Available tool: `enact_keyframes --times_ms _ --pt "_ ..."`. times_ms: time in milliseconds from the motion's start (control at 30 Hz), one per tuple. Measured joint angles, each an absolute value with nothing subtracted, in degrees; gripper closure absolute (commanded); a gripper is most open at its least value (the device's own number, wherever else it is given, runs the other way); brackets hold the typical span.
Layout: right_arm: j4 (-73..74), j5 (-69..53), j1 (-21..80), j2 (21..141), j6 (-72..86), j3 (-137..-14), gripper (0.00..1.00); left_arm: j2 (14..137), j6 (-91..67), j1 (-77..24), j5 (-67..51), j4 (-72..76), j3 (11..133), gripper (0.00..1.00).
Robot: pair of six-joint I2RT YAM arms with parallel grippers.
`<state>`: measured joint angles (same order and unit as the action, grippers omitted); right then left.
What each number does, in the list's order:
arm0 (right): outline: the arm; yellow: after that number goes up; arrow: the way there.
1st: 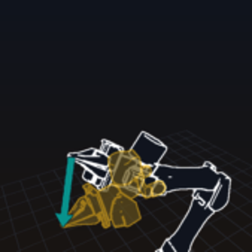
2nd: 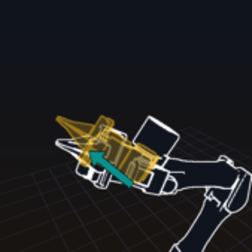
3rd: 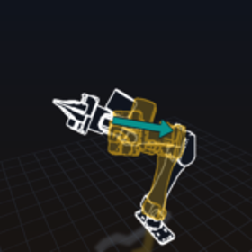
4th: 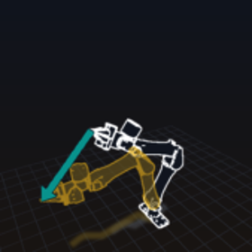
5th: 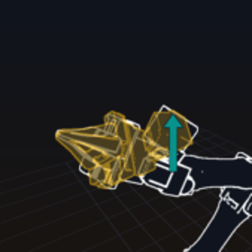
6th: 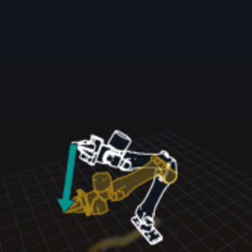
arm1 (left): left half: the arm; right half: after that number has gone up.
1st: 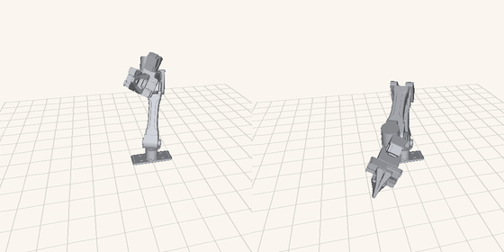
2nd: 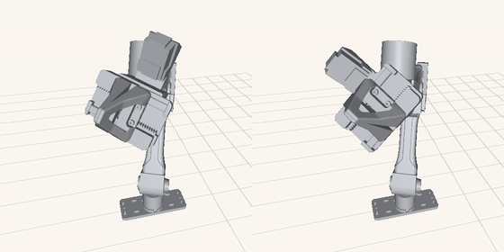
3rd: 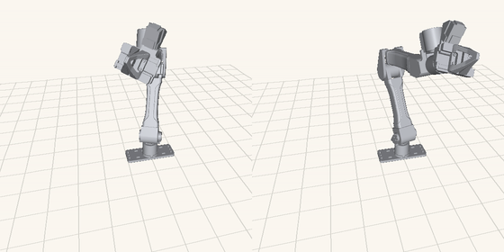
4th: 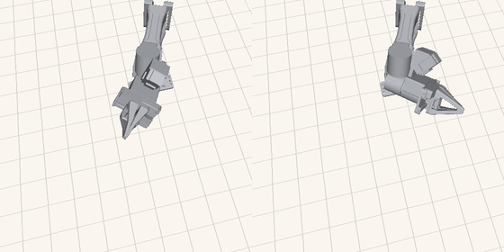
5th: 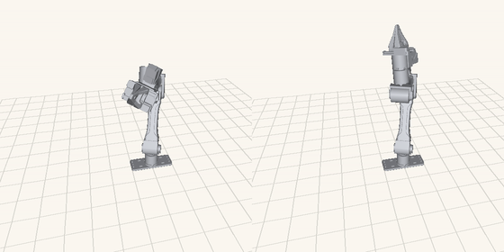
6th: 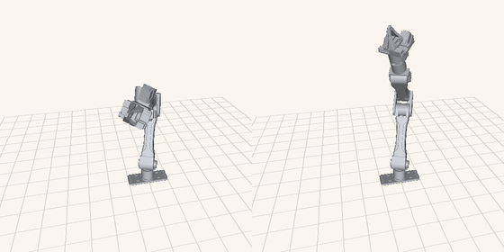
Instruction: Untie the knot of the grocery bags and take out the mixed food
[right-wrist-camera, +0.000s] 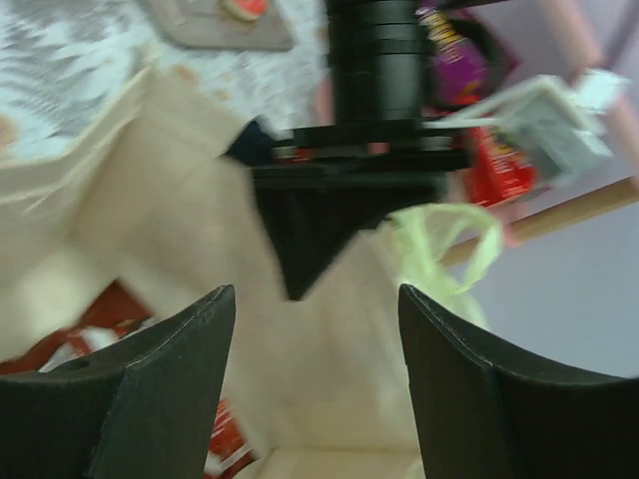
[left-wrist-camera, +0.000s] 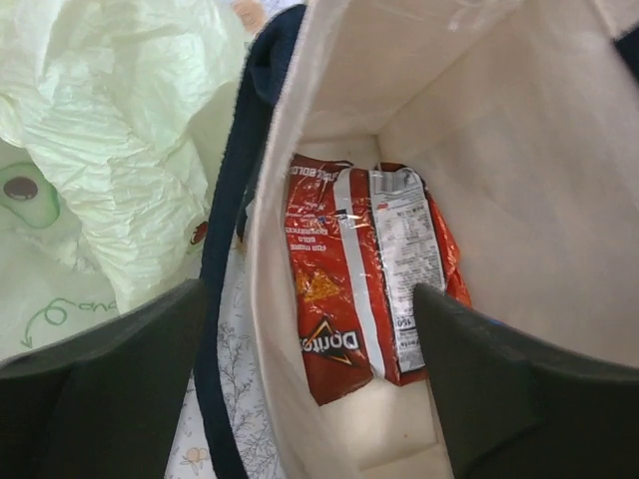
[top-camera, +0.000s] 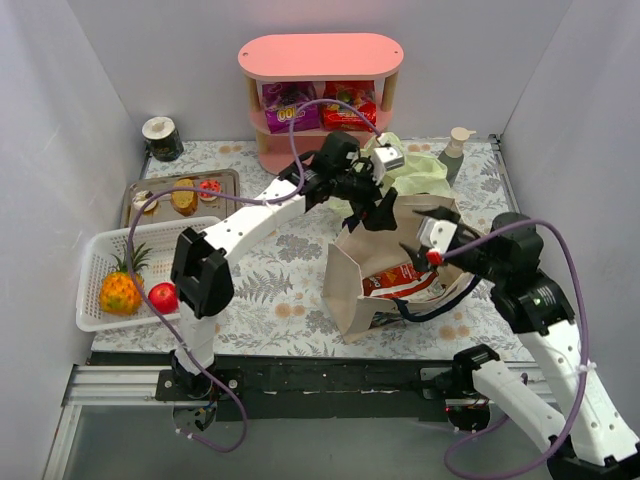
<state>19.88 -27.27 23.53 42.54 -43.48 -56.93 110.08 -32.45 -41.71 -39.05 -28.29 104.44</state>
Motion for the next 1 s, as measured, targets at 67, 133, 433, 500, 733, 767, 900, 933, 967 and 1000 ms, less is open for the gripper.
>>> enact_keyframes --times_ms 67,133,433,500,733,767,900,933,967,1000 --pt "25.67 -29.12 23.53 38.70 -44.29 -53.82 0.28 114.08 -30.44 -43.31 -35.53 -33.47 110.19 0.76" --pt "31.22 -31.24 23.53 35.18 -46.96 -51.29 0.28 117.80 -28.32 -43.88 -33.65 -37.76 115.57 1.00" --pt "48.66 -34.59 23.53 26.20 -59.24 -44.86 0.30 109.62 -21.30 -43.20 -40.86 -30.85 104.33 1.00" --pt "50.33 -34.48 23.53 25.30 -60.99 -44.14 0.30 103.66 -20.12 -43.70 -42.00 -26.44 98.15 1.00" --pt "54.65 -34.13 23.53 23.42 -64.49 -40.97 0.30 94.08 -16.95 -46.68 -43.88 -13.54 91.37 1.00" --pt "55.07 -33.98 23.55 23.16 -64.90 -40.56 0.30 93.76 -16.36 -47.00 -43.81 -11.42 90.37 1.00" --pt "56.21 -32.91 23.55 21.21 -66.35 -37.89 0.29 94.13 -15.22 -48.12 -42.89 -7.73 89.03 1.00" --pt "56.34 -32.69 23.55 20.82 -66.43 -37.52 0.29 94.24 -15.22 -48.29 -42.72 -7.33 88.95 1.00" --pt "56.27 -32.49 23.55 20.71 -66.41 -37.43 0.29 94.32 -15.27 -48.45 -42.57 -7.25 88.95 1.00" --pt "55.70 -32.27 23.55 20.73 -66.30 -37.43 0.29 94.41 -15.35 -48.51 -42.41 -7.20 88.95 1.00"
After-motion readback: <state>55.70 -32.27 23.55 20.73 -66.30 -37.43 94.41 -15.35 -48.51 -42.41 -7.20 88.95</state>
